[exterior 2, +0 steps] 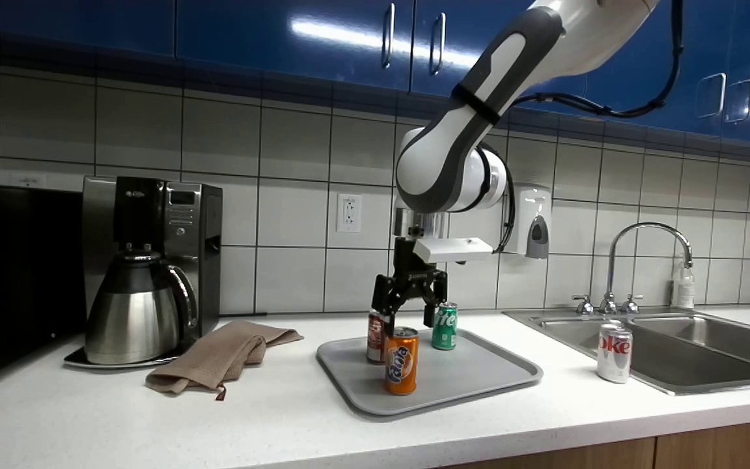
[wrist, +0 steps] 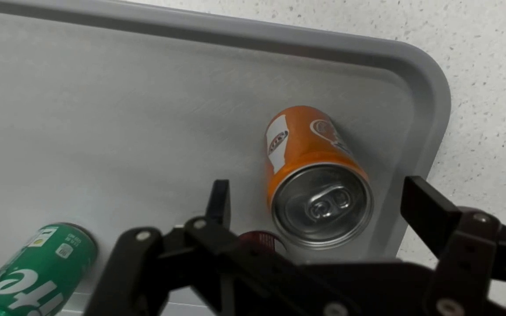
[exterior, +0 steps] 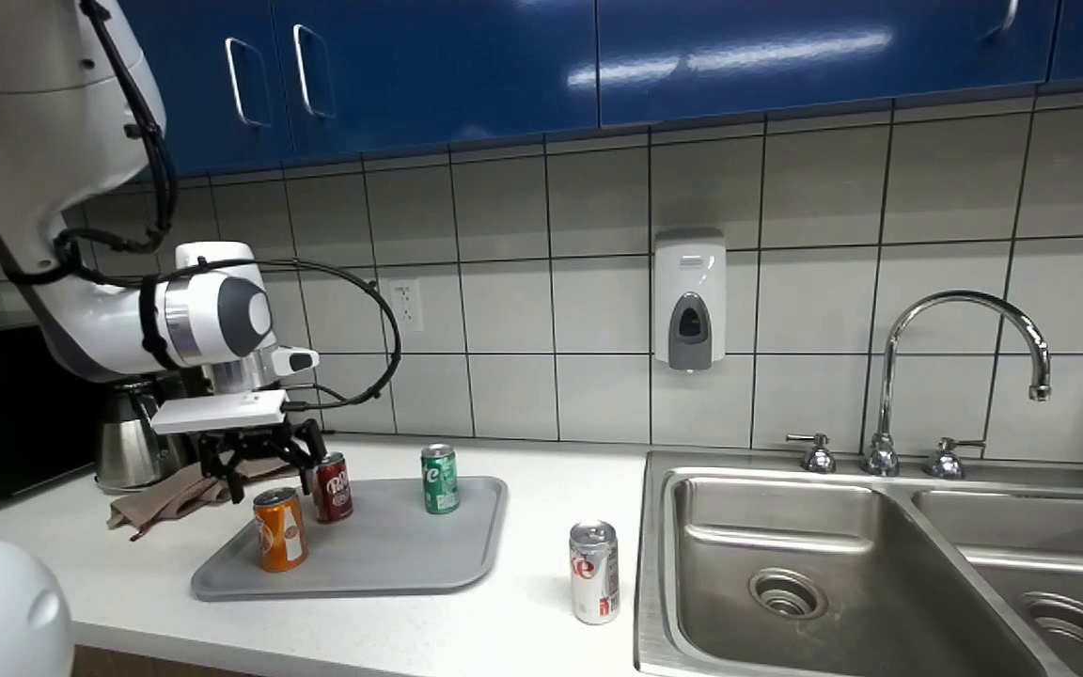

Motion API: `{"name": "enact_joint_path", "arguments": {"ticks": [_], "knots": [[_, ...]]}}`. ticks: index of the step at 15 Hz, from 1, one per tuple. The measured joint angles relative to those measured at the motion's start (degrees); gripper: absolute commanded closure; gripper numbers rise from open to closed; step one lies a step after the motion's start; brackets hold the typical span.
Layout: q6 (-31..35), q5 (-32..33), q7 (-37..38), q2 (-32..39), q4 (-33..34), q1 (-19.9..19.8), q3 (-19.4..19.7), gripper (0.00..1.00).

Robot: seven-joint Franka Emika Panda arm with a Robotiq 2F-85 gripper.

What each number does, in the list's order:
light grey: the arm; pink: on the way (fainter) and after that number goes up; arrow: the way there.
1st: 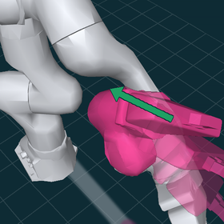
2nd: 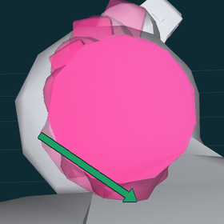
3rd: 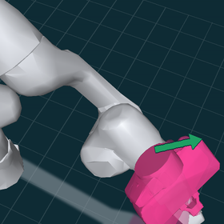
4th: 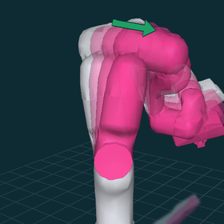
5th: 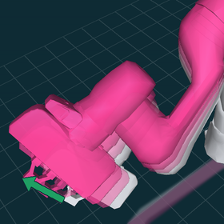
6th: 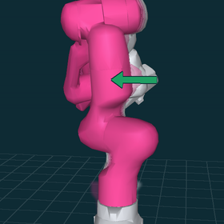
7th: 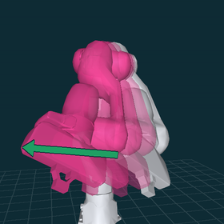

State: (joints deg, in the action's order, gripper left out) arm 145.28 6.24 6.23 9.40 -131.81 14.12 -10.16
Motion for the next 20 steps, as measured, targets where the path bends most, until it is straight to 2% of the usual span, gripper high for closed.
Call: {"name": "enact_joint_path", "arguments": {"ticks": [20], "knots": [[2.5, 3.5, 1.1, 6.3, 1.7, 1.1, 0.6, 0.00]]}}
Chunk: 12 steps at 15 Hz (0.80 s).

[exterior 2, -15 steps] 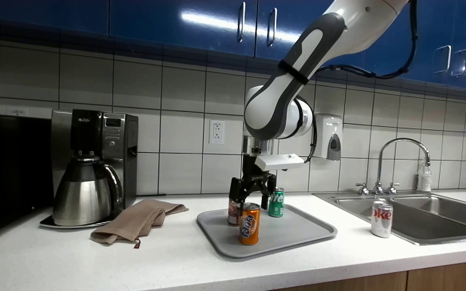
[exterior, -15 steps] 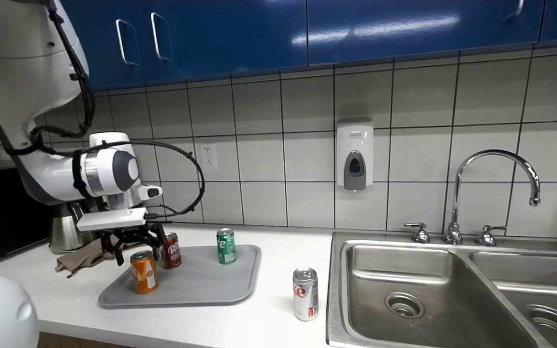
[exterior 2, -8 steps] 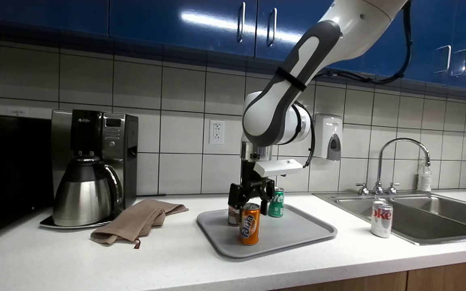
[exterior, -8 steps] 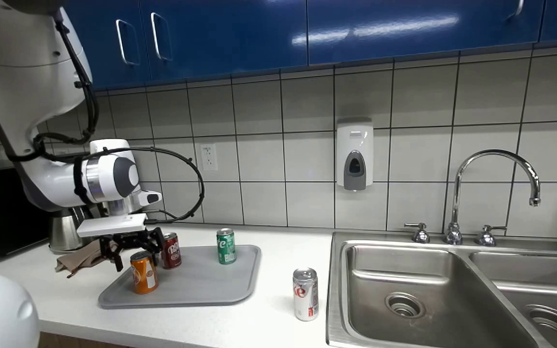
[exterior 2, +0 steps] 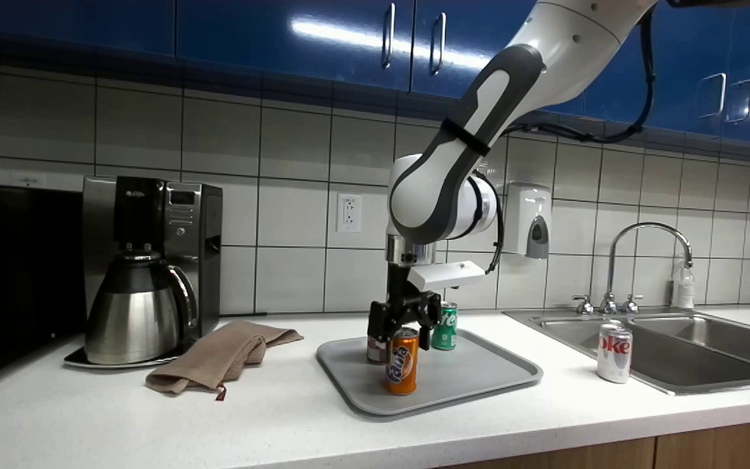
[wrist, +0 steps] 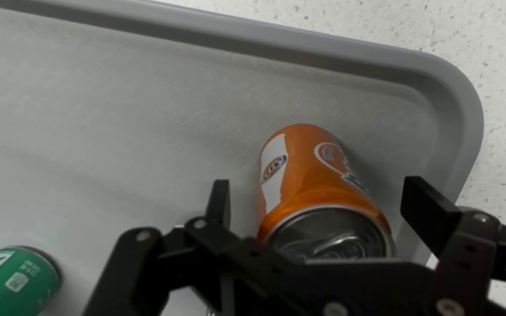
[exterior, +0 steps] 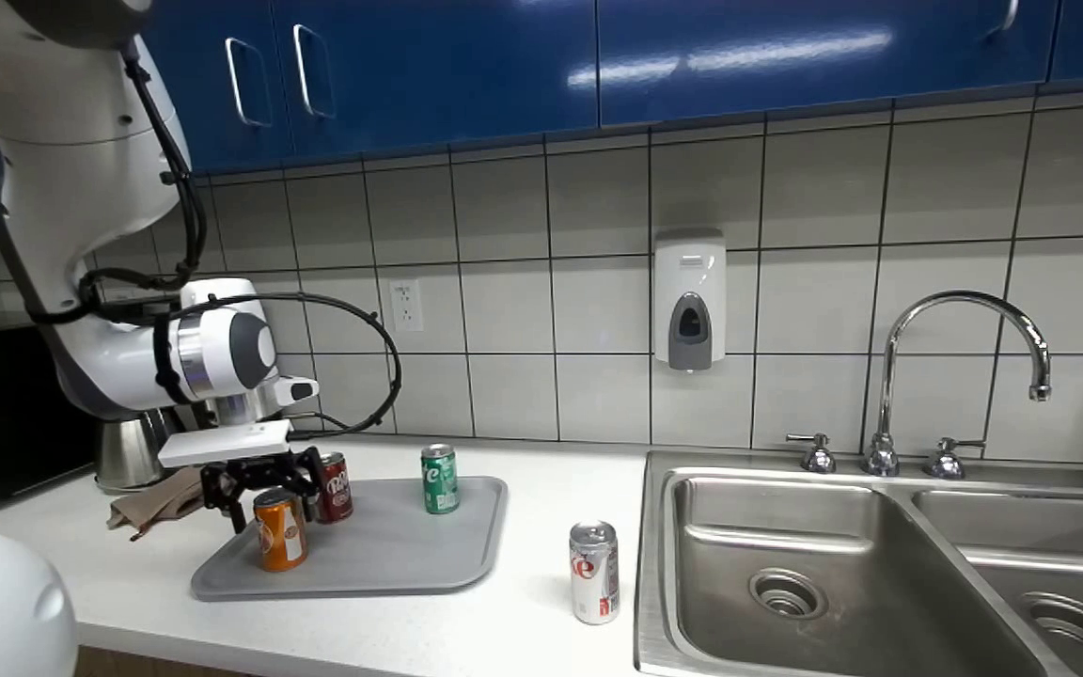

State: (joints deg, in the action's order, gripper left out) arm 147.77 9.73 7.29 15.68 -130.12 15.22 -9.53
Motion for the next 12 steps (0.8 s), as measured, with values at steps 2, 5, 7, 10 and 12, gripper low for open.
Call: {"name": "enact_joint_path", "arguments": {"ticks": [2, 5, 7, 10, 12], "knots": [[0.0, 0.2, 0.0, 0.4, 0.5, 0.1, 0.1, 0.00], [0.0, 0.6, 0.2, 1.1, 1.3, 0.4, 0.4, 0.00], [0.0, 0.8, 0.3, 1.5, 1.7, 0.6, 0.6, 0.00], [0.0, 0.8, 0.3, 2.0, 2.2, 0.7, 0.6, 0.34], [0.0, 0.8, 0.3, 2.3, 2.5, 0.7, 0.7, 0.51]]}}
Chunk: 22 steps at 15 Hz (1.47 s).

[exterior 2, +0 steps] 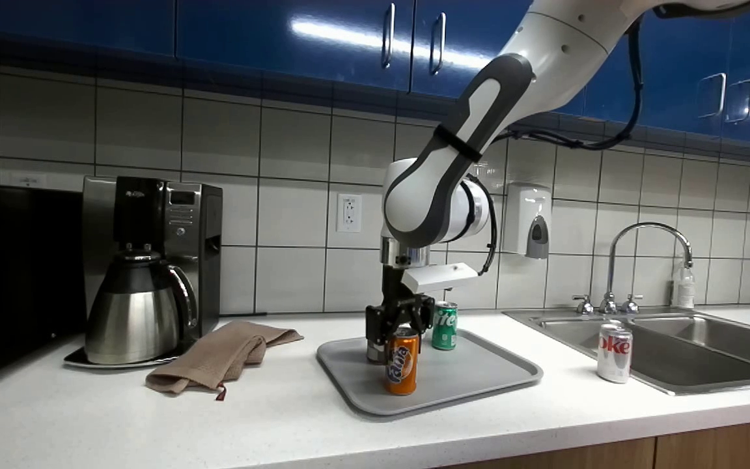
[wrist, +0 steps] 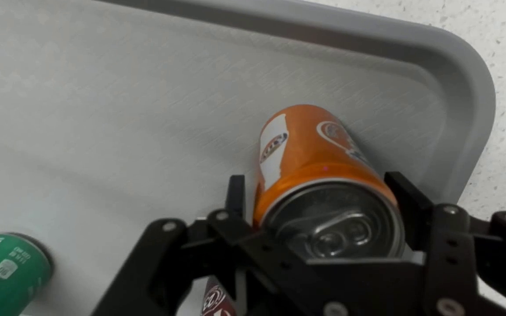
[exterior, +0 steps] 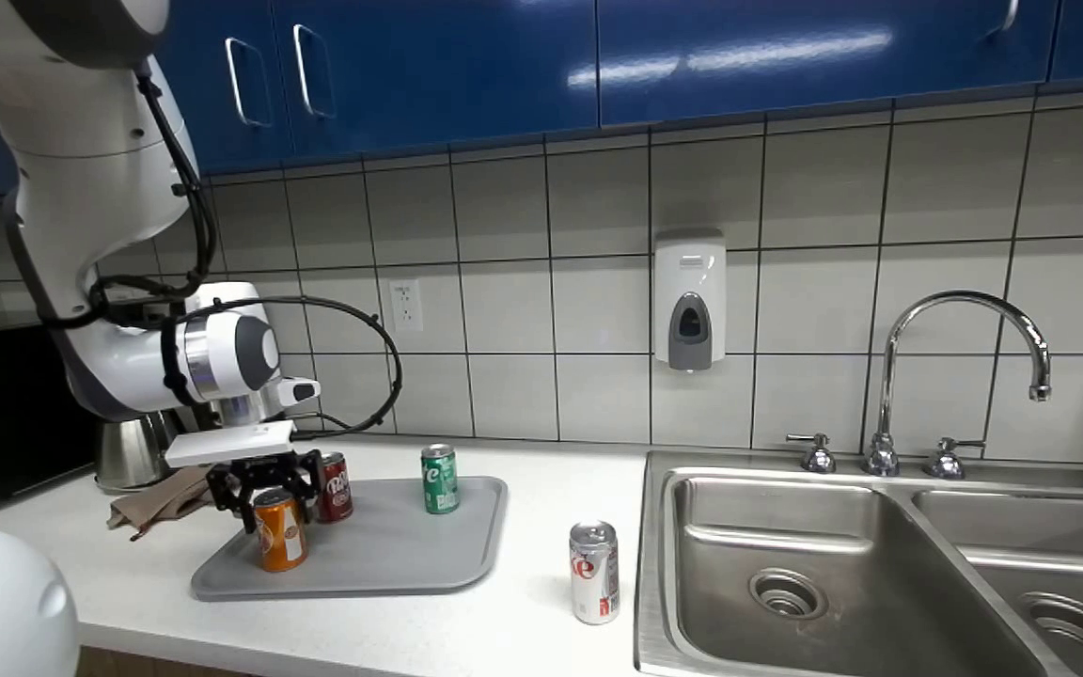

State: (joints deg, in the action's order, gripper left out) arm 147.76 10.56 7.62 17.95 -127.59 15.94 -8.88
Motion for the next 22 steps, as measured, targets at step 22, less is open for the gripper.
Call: {"name": "enact_joint_path", "arguments": {"ticks": [22], "knots": [[-0.3, -3.1, -2.8, -6.3, -0.5, -4.3, 1.2, 0.61]]}}
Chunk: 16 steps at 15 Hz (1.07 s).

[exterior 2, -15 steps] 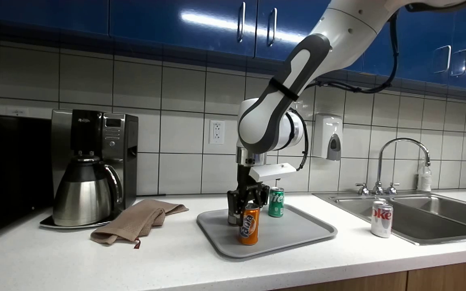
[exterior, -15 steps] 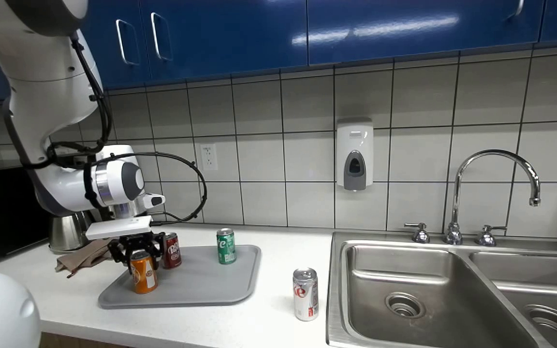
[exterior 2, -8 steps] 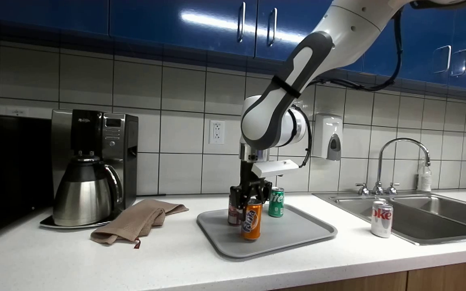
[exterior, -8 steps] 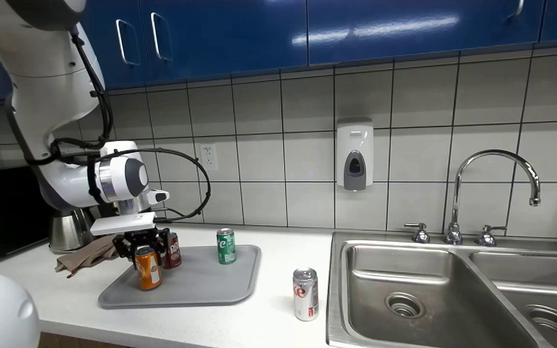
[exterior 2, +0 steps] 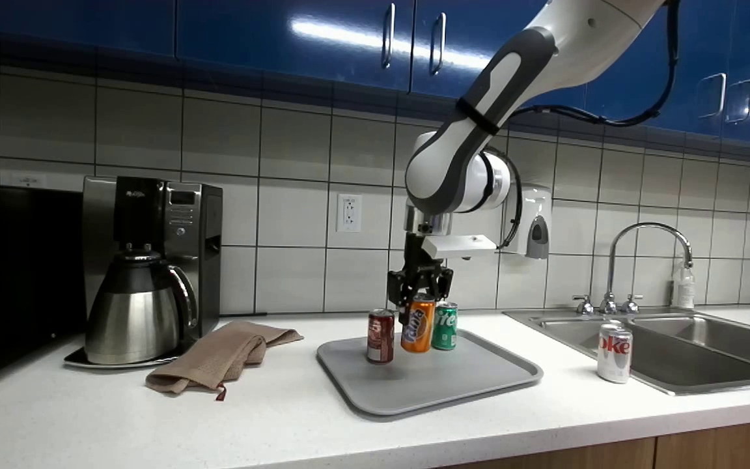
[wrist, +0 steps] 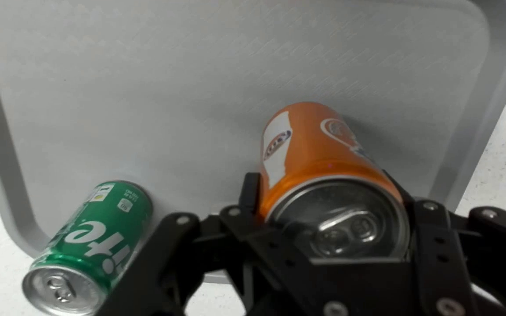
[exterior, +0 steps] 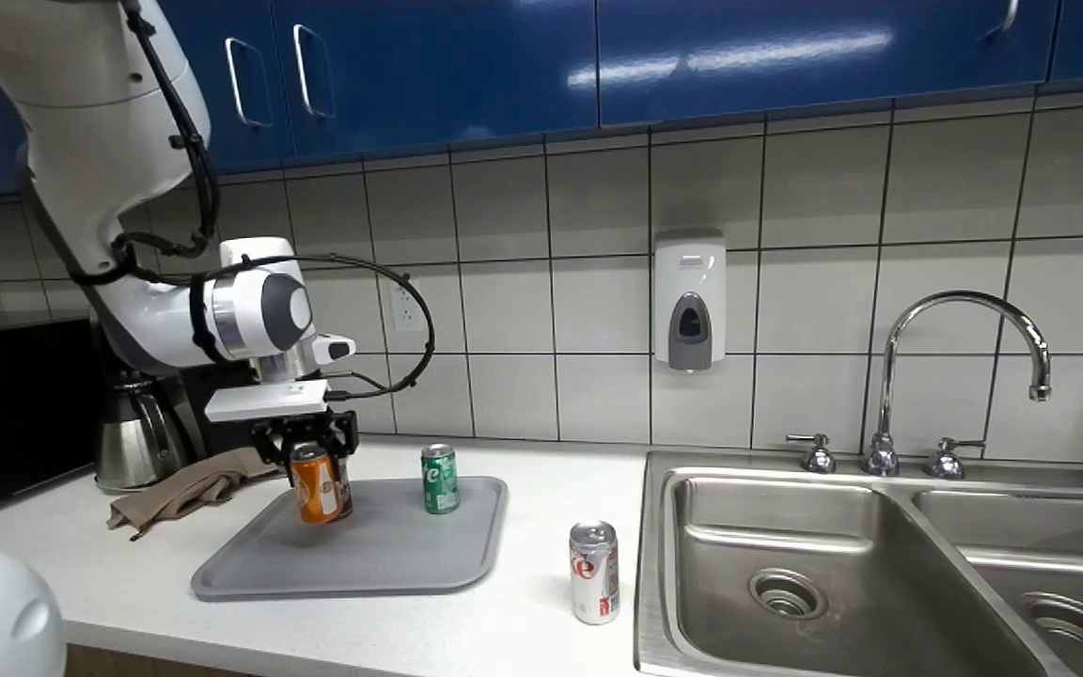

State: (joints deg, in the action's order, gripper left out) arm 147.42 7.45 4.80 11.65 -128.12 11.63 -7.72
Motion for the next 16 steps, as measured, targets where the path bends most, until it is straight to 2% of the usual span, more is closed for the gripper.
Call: {"name": "enact_joint_path", "arguments": {"ticks": [6, 16], "knots": [[-0.8, -6.7, -7.0, -4.9, -1.5, -3.2, 0.1, 0.61], [-2.8, -6.8, -10.4, -9.1, -2.9, -6.5, 4.0, 0.61]]}}
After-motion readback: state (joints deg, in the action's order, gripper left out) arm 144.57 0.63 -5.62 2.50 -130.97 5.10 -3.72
